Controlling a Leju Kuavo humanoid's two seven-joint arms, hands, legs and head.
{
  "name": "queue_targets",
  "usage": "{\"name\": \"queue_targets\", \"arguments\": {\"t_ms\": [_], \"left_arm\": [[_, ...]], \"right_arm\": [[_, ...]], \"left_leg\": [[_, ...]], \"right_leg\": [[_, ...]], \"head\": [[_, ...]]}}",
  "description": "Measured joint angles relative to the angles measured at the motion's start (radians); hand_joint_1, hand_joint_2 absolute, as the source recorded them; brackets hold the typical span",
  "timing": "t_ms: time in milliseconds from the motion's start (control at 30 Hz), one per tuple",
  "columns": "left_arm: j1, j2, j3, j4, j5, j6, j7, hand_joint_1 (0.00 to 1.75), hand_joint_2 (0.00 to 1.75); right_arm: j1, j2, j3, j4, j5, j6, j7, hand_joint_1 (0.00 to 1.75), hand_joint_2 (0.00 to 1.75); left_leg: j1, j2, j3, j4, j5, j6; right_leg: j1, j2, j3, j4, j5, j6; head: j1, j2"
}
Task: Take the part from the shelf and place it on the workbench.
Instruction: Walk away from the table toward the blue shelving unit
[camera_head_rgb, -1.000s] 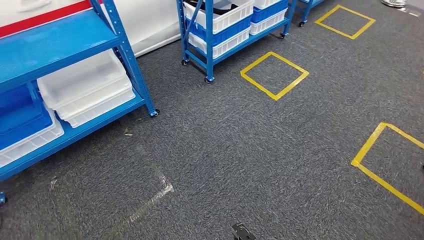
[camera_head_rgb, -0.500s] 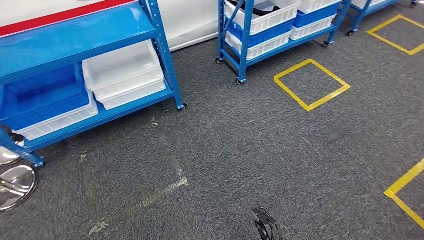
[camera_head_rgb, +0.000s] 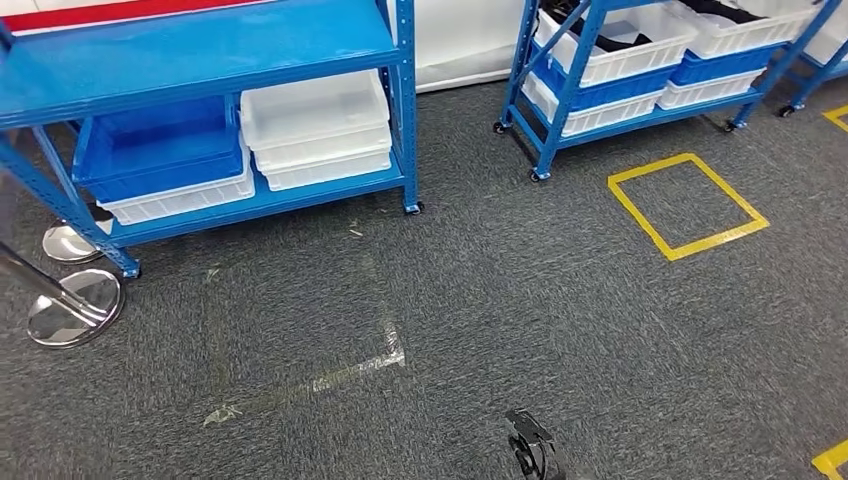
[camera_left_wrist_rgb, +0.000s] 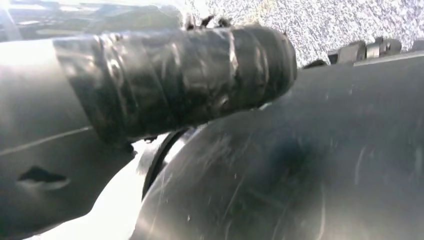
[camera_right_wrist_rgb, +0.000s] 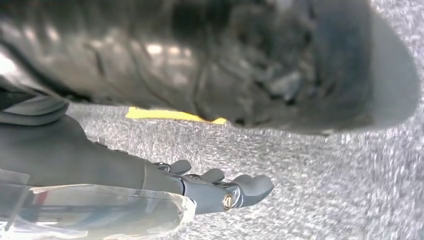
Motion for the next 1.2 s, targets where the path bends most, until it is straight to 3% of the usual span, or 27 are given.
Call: {"name": "queue_targets", "arguments": {"t_ms": [33,67,133,200,267,333,367,400,467,500,567,633,667,733,800,867,933,967,1000,1067,1100,1133,1200], "left_arm": [[0.000,0.000,-0.001,0.000,0.000,0.000,0.000,0.00,0.00],[0.000,0.000,-0.001,0.000,0.000,-0.001,0.001,0.00,0.00],[0.001,0.001,-0.003,0.000,0.000,-0.003,0.002,0.00,0.00],[0.000,0.001,-0.004,0.000,0.000,-0.008,0.002,0.00,0.00],[-0.002,0.002,-0.005,0.000,-0.001,-0.010,0.002,0.00,0.00],[-0.002,0.003,-0.005,0.000,-0.002,-0.012,0.002,0.00,0.00],[0.000,0.003,-0.006,0.001,-0.003,-0.012,0.003,0.00,0.00],[0.001,0.004,-0.006,0.001,-0.005,-0.012,0.004,0.00,0.00],[-0.001,0.006,-0.007,0.001,-0.012,-0.011,0.008,0.00,0.00],[-0.003,0.007,-0.007,0.001,-0.014,-0.010,0.009,0.00,0.00],[-0.007,0.008,-0.009,0.001,-0.018,-0.009,0.009,0.00,0.00],[-0.008,0.008,-0.012,0.001,-0.018,-0.009,0.009,0.00,0.00],[-0.007,0.009,-0.013,0.001,-0.018,-0.009,0.009,0.00,0.00],[-0.006,0.009,-0.017,0.002,-0.019,-0.010,0.010,0.00,0.00],[-0.005,0.010,-0.020,0.002,-0.019,-0.010,0.010,0.00,0.00],[-0.002,0.011,-0.021,0.002,-0.020,-0.012,0.012,0.00,0.00],[0.000,0.012,-0.022,0.002,-0.020,-0.014,0.013,0.00,0.00],[-0.001,0.012,-0.022,0.002,-0.020,-0.014,0.013,0.00,0.00],[-0.002,0.012,-0.022,0.002,-0.021,-0.014,0.013,0.00,0.00],[-0.004,0.011,-0.023,0.002,-0.021,-0.014,0.013,0.00,0.00],[-0.004,0.011,-0.023,0.002,-0.021,-0.014,0.012,0.00,0.00],[-0.003,0.011,-0.023,0.002,-0.021,-0.014,0.012,0.00,0.00],[-0.002,0.011,-0.023,0.002,-0.021,-0.015,0.012,0.00,0.00]], "right_arm": [[0.004,0.000,0.000,0.000,0.000,0.000,0.000,0.00,0.00],[0.007,-0.001,0.000,0.000,-0.001,-0.001,0.000,0.00,0.00],[0.009,-0.004,0.000,0.000,-0.001,-0.003,0.000,0.00,0.00],[0.006,-0.006,0.000,0.000,-0.001,-0.005,0.000,0.00,0.00],[0.006,-0.006,0.000,0.001,-0.001,-0.006,0.000,0.00,0.00],[0.009,-0.005,0.000,0.001,-0.001,-0.006,0.000,0.00,0.00],[0.009,-0.005,0.000,0.001,-0.001,-0.006,0.000,0.00,0.00],[0.008,-0.006,0.000,0.000,-0.001,-0.006,0.000,0.00,0.00],[0.005,-0.007,0.000,0.000,0.000,-0.006,-0.001,0.00,0.00],[0.005,-0.007,0.000,0.000,0.000,-0.006,-0.001,0.00,0.00],[0.007,-0.008,0.000,0.001,0.002,-0.002,-0.002,0.00,0.00],[0.007,-0.008,0.000,0.001,0.005,0.004,-0.002,0.00,0.00],[0.006,-0.008,0.000,0.001,0.008,0.005,-0.002,0.00,0.00],[0.004,-0.008,0.000,0.000,0.013,0.006,-0.001,0.00,0.00],[0.002,-0.008,0.000,0.000,0.016,0.006,0.000,0.00,0.00],[0.001,-0.008,0.000,-0.001,0.016,0.006,0.000,0.00,0.00],[-0.002,-0.007,0.000,-0.002,0.016,0.005,0.000,0.00,0.00],[-0.003,-0.007,0.000,-0.002,0.016,0.005,0.000,0.00,0.00],[-0.002,-0.007,0.000,-0.002,0.016,0.005,0.000,0.00,0.00],[0.004,-0.007,0.000,-0.002,0.016,0.005,0.000,0.00,0.00],[0.007,-0.008,0.000,-0.002,0.016,0.005,0.000,0.00,0.00],[0.009,-0.008,0.000,-0.001,0.015,0.005,0.000,0.00,0.00],[0.008,-0.008,0.000,-0.001,0.015,0.005,0.000,0.00,0.00]], "left_leg": [[0.000,-0.014,0.000,0.001,0.000,0.000],[0.000,-0.029,0.000,0.002,-0.001,0.000],[0.002,-0.058,0.000,0.010,-0.004,-0.004],[0.003,-0.084,-0.008,0.026,-0.011,-0.016],[0.004,-0.106,-0.021,0.036,-0.013,-0.029],[0.007,-0.128,-0.031,0.034,-0.008,-0.040],[0.007,-0.119,-0.036,0.038,-0.009,-0.045],[0.006,-0.095,-0.045,0.056,-0.019,-0.049],[0.003,-0.027,-0.088,0.149,-0.066,-0.057],[0.003,-0.008,-0.118,0.212,-0.095,-0.060],[0.003,0.003,-0.163,0.304,-0.123,-0.062],[0.003,0.009,-0.142,0.267,-0.087,-0.058],[0.002,0.019,-0.105,0.199,-0.052,-0.052],[-0.008,0.052,-0.040,0.079,-0.015,-0.039],[-0.017,0.062,-0.022,0.039,-0.015,-0.028],[-0.013,0.041,-0.018,0.027,-0.010,-0.017],[-0.006,0.024,-0.006,0.011,-0.004,-0.006],[-0.003,0.016,-0.002,0.005,-0.002,-0.002],[-0.003,0.007,-0.001,0.004,-0.002,0.001],[-0.004,-0.017,0.000,0.005,-0.003,0.004],[-0.004,-0.031,0.000,0.006,-0.004,0.005],[-0.003,-0.046,0.000,0.009,-0.005,0.004],[0.000,-0.074,0.001,0.019,-0.010,-0.001]], "right_leg": [[-0.001,0.004,-0.028,0.047,-0.009,0.003],[-0.003,0.005,-0.040,0.061,0.001,0.006],[-0.011,0.014,-0.017,-0.015,0.069,0.011],[-0.021,0.064,0.028,-0.129,0.118,0.013],[-0.024,0.098,0.048,-0.175,0.120,0.006],[-0.021,0.079,0.052,-0.178,0.121,-0.008],[-0.022,0.067,0.053,-0.181,0.122,-0.014],[-0.022,0.055,0.056,-0.184,0.124,-0.020],[-0.021,0.027,0.062,-0.188,0.124,-0.030],[-0.019,0.012,0.064,-0.189,0.122,-0.033],[-0.015,-0.020,0.067,-0.189,0.118,-0.036],[-0.013,-0.048,0.072,-0.189,0.113,-0.036],[-0.012,-0.060,0.077,-0.189,0.110,-0.035],[-0.007,-0.080,0.084,-0.190,0.104,-0.029],[-0.003,-0.098,0.089,-0.195,0.101,-0.020],[-0.002,-0.108,0.096,-0.201,0.098,-0.009],[-0.004,-0.069,0.087,-0.171,0.074,-0.001],[-0.006,-0.040,0.067,-0.127,0.049,0.000],[-0.006,-0.014,0.036,-0.063,0.019,0.001],[-0.006,0.003,-0.031,0.059,-0.021,0.001],[-0.006,0.005,-0.049,0.084,-0.017,0.002],[-0.007,0.007,-0.046,0.063,0.010,0.002],[-0.012,0.018,0.002,-0.065,0.090,0.003]], "head": [[0.000,0.000],[0.000,0.000],[0.000,0.000],[0.000,0.000],[0.000,0.000],[-0.001,0.000],[-0.001,0.000],[-0.004,0.000],[-0.011,0.000],[-0.015,0.000],[-0.016,0.000],[-0.016,0.000],[-0.016,0.000],[-0.015,0.000],[-0.014,0.000],[-0.013,0.000],[-0.010,0.000],[-0.008,0.000],[-0.006,0.000],[-0.004,0.000],[-0.004,0.000],[-0.004,0.000],[-0.004,0.000]]}}
